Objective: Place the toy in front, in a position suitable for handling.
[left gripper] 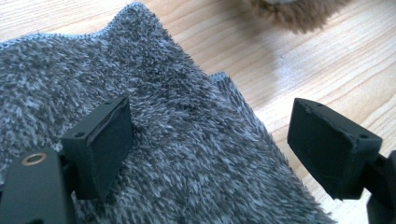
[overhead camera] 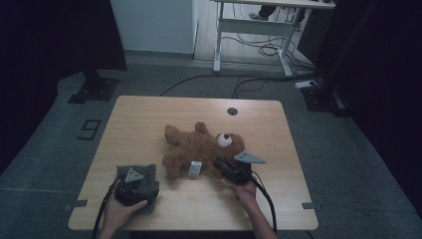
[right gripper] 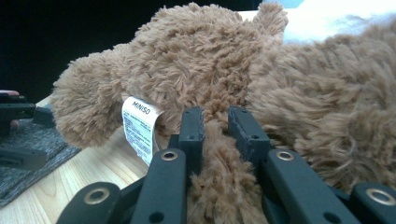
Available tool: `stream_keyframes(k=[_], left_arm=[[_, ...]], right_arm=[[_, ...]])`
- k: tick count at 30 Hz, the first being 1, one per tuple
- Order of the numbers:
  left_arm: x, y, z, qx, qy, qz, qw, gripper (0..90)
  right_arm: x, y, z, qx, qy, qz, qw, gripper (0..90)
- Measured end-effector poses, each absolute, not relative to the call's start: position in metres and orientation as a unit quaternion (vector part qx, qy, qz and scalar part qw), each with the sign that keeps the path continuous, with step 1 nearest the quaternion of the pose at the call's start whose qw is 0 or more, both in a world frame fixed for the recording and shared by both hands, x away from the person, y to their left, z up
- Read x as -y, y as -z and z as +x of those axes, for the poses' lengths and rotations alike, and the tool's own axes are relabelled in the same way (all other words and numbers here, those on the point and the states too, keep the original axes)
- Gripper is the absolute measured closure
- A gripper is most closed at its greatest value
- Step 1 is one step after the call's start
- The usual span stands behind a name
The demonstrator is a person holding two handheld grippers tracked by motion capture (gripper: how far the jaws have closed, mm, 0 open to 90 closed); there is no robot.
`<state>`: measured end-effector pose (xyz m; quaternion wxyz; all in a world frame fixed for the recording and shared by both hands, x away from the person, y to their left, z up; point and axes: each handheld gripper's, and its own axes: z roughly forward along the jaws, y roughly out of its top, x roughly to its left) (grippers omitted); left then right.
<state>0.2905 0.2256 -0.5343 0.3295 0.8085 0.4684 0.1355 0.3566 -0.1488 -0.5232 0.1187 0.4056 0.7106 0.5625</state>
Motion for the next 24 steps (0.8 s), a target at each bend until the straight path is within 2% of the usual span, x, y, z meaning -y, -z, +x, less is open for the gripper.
stream_keyframes(k=[7, 11, 13, 14, 15, 18, 19, 20, 21, 24], left_arm=[[-0.215, 0.540, 0.288, -0.456, -0.172, 0.821, 0.297, 14.6], [-0.216, 0.540, 0.288, -0.461, -0.180, 0.817, 0.298, 20.0], [-0.219, 0.540, 0.288, -0.462, -0.184, 0.814, 0.299, 27.6], [-0.219, 0.540, 0.288, -0.464, -0.187, 0.812, 0.300, 27.6], [-0.221, 0.539, 0.288, -0.465, -0.191, 0.810, 0.301, 36.5], [-0.224, 0.539, 0.287, -0.464, -0.202, 0.808, 0.303, 50.9], [-0.224, 0.539, 0.287, -0.462, -0.206, 0.807, 0.304, 50.9], [-0.224, 0.539, 0.286, -0.460, -0.209, 0.807, 0.304, 56.0], [-0.224, 0.539, 0.286, -0.458, -0.213, 0.809, 0.301, 66.3], [-0.221, 0.538, 0.286, -0.451, -0.214, 0.811, 0.306, 73.1]], right_arm=[[0.150, 0.523, 0.356, -0.711, -0.562, 0.406, 0.119, 74.8], [0.150, 0.524, 0.356, -0.710, -0.562, 0.407, 0.119, 74.6], [0.150, 0.524, 0.356, -0.710, -0.562, 0.407, 0.120, 74.4], [0.150, 0.524, 0.356, -0.710, -0.562, 0.407, 0.120, 74.4], [0.150, 0.524, 0.356, -0.710, -0.562, 0.407, 0.120, 74.3], [0.151, 0.524, 0.356, -0.709, -0.562, 0.409, 0.119, 74.1], [0.151, 0.524, 0.356, -0.709, -0.562, 0.409, 0.119, 74.1], [0.151, 0.524, 0.356, -0.709, -0.562, 0.410, 0.118, 74.1], [0.151, 0.524, 0.356, -0.709, -0.562, 0.410, 0.118, 73.9], [0.152, 0.523, 0.357, -0.708, -0.562, 0.409, 0.119, 73.8]])
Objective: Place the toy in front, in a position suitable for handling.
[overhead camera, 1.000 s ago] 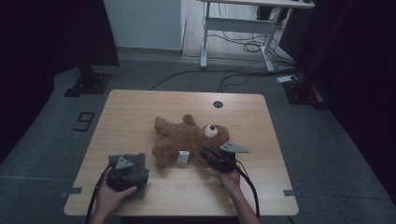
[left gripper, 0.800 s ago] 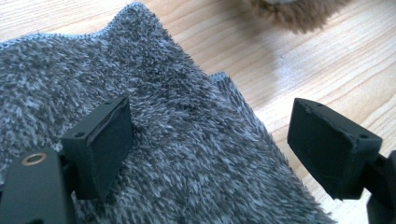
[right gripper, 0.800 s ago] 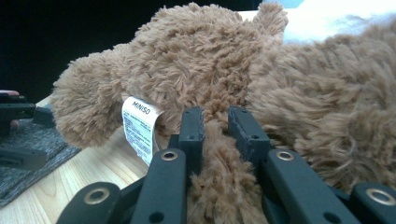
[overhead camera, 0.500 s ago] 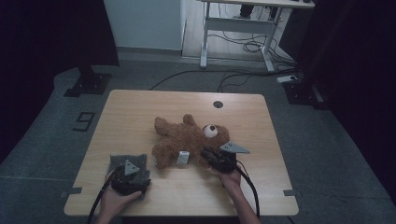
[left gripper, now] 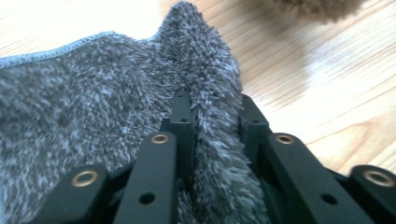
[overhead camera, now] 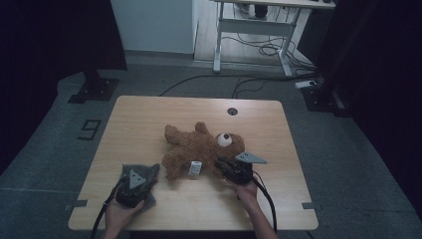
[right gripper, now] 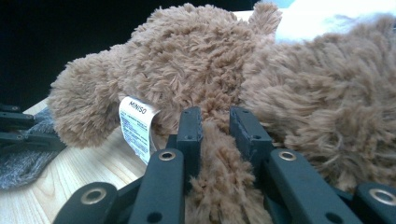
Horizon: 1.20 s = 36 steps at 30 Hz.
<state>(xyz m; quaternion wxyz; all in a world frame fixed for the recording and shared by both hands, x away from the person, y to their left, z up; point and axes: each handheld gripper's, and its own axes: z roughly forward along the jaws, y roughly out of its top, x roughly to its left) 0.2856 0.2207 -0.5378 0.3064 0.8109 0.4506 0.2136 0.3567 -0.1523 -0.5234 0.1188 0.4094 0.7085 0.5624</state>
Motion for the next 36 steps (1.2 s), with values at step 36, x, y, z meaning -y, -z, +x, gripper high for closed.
stream_keyframes(k=[36], left_arm=[[-0.235, 0.464, 0.275, -0.432, -0.210, 0.716, 0.506, 76.1]], right_arm=[[0.154, 0.528, 0.353, -0.712, -0.559, 0.410, 0.113, 69.0]])
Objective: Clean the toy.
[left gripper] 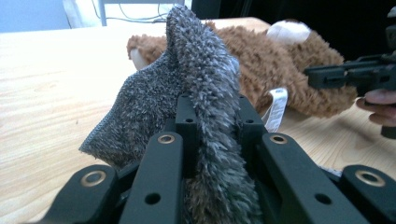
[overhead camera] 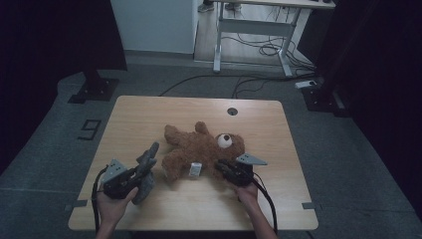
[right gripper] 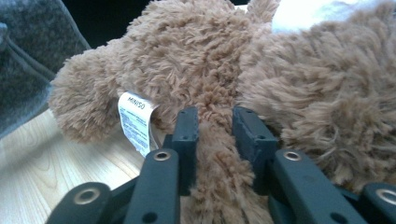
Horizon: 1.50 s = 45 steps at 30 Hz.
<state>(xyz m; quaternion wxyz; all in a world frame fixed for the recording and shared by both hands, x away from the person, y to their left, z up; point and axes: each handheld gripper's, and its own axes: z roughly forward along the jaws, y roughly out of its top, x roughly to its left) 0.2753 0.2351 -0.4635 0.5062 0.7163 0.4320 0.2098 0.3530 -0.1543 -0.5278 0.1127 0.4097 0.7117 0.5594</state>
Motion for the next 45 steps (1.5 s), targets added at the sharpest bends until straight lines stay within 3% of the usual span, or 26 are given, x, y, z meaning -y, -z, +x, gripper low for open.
stream_keyframes(k=[1, 2, 4, 10, 12, 13, 14, 15, 22, 27, 29, 38, 45], left_arm=[[-0.234, 0.462, 0.275, -0.429, -0.210, 0.717, 0.508, 76.1], [-0.233, 0.461, 0.275, -0.427, -0.208, 0.717, 0.509, 76.1], [-0.231, 0.458, 0.275, -0.425, -0.203, 0.718, 0.512, 76.1], [-0.219, 0.447, 0.276, -0.411, -0.208, 0.721, 0.517, 76.1], [-0.211, 0.442, 0.279, -0.402, -0.211, 0.725, 0.517, 76.1], [-0.200, 0.436, 0.283, -0.392, -0.212, 0.730, 0.518, 76.1], [-0.200, 0.436, 0.283, -0.392, -0.212, 0.730, 0.518, 76.1], [-0.189, 0.428, 0.289, -0.378, -0.210, 0.735, 0.522, 76.1], [-0.127, 0.420, 0.320, -0.338, -0.200, 0.770, 0.502, 76.1], [-0.063, 0.453, 0.356, -0.325, -0.156, 0.811, 0.461, 76.1], [-0.055, 0.466, 0.362, -0.326, -0.153, 0.820, 0.444, 76.1], [-0.076, 0.484, 0.360, -0.355, -0.141, 0.814, 0.438, 77.3], [-0.138, 0.480, 0.344, -0.390, -0.161, 0.792, 0.441, 77.2]], right_arm=[[0.154, 0.526, 0.352, -0.714, -0.557, 0.408, 0.120, 58.7], [0.154, 0.526, 0.352, -0.714, -0.557, 0.408, 0.120, 58.7], [0.156, 0.524, 0.349, -0.712, -0.549, 0.419, 0.123, 46.9], [0.156, 0.526, 0.341, -0.715, -0.535, 0.431, 0.126, 37.9], [0.153, 0.529, 0.339, -0.724, -0.527, 0.426, 0.127, 42.5], [0.151, 0.531, 0.339, -0.733, -0.522, 0.415, 0.133, 57.4], [0.151, 0.531, 0.339, -0.733, -0.522, 0.415, 0.133, 57.4], [0.152, 0.530, 0.339, -0.732, -0.528, 0.411, 0.128, 65.0], [0.155, 0.527, 0.340, -0.735, -0.530, 0.406, 0.118, 68.7], [0.154, 0.526, 0.339, -0.728, -0.537, 0.408, 0.119, 68.9], [0.155, 0.526, 0.339, -0.729, -0.538, 0.407, 0.116, 69.2], [0.164, 0.525, 0.339, -0.722, -0.549, 0.406, 0.112, 70.4], [0.167, 0.524, 0.340, -0.730, -0.545, 0.396, 0.114, 70.4]])
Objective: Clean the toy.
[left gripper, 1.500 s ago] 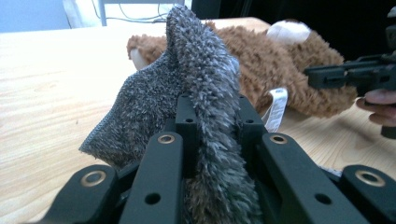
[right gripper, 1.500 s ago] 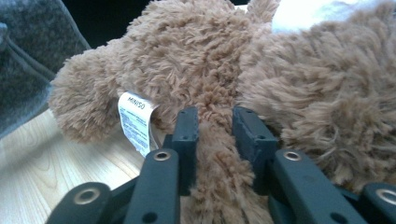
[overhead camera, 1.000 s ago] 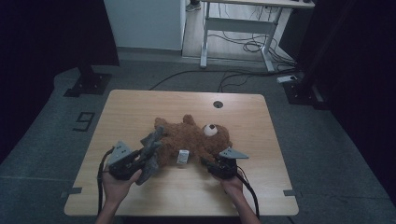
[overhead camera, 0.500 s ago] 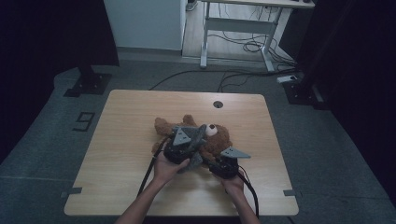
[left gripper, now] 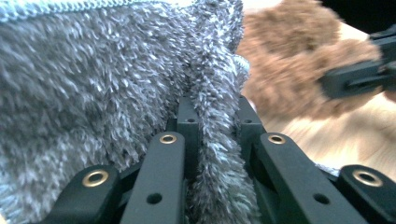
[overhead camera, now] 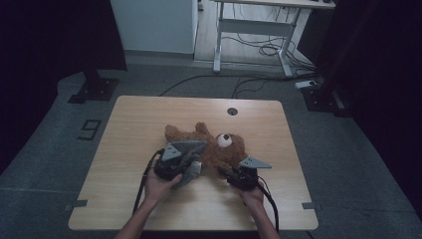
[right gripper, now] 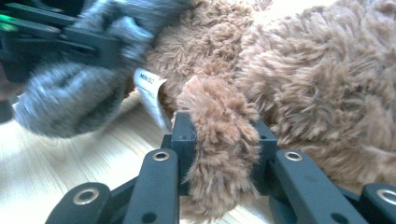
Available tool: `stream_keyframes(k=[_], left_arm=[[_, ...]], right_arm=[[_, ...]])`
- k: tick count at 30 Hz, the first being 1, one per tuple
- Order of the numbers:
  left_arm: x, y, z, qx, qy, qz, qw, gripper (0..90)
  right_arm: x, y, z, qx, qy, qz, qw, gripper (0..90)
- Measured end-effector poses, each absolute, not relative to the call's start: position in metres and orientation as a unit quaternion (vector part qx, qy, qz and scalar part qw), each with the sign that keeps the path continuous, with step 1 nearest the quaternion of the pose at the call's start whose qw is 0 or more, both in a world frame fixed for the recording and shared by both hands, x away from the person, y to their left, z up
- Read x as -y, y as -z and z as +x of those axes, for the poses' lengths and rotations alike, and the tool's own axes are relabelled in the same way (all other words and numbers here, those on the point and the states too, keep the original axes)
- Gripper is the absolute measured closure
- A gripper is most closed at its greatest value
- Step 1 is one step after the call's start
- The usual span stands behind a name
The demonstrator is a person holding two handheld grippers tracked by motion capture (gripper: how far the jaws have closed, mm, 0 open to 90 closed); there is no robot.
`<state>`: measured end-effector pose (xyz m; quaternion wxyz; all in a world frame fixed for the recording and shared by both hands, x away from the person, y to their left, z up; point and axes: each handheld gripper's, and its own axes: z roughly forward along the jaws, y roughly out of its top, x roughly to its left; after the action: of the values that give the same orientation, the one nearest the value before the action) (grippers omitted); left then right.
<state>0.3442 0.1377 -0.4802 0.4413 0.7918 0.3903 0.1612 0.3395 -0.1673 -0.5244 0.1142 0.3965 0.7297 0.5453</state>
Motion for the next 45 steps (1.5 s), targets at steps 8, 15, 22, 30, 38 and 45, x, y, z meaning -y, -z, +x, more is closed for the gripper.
stream_keyframes(k=[8, 15, 22, 30, 38, 45], left_arm=[[-0.192, 0.501, 0.328, -0.438, -0.165, 0.772, 0.430, 77.2], [-0.164, 0.467, 0.327, -0.398, -0.165, 0.763, 0.482, 77.5], [-0.082, 0.441, 0.349, -0.344, -0.147, 0.787, 0.491, 77.4], [-0.054, 0.486, 0.372, -0.365, -0.118, 0.808, 0.448, 77.7], [-0.092, 0.476, 0.359, -0.369, -0.154, 0.802, 0.444, 77.9], [-0.130, 0.474, 0.353, -0.395, -0.197, 0.787, 0.432, 77.8]], right_arm=[[0.169, 0.524, 0.340, -0.731, -0.548, 0.390, 0.113, 70.0], [0.169, 0.522, 0.339, -0.725, -0.554, 0.393, 0.112, 70.0], [0.169, 0.522, 0.339, -0.726, -0.556, 0.391, 0.109, 70.0], [0.171, 0.521, 0.339, -0.728, -0.556, 0.387, 0.107, 70.0], [0.172, 0.520, 0.340, -0.728, -0.557, 0.385, 0.106, 70.1], [0.173, 0.521, 0.340, -0.728, -0.559, 0.384, 0.103, 70.1]])
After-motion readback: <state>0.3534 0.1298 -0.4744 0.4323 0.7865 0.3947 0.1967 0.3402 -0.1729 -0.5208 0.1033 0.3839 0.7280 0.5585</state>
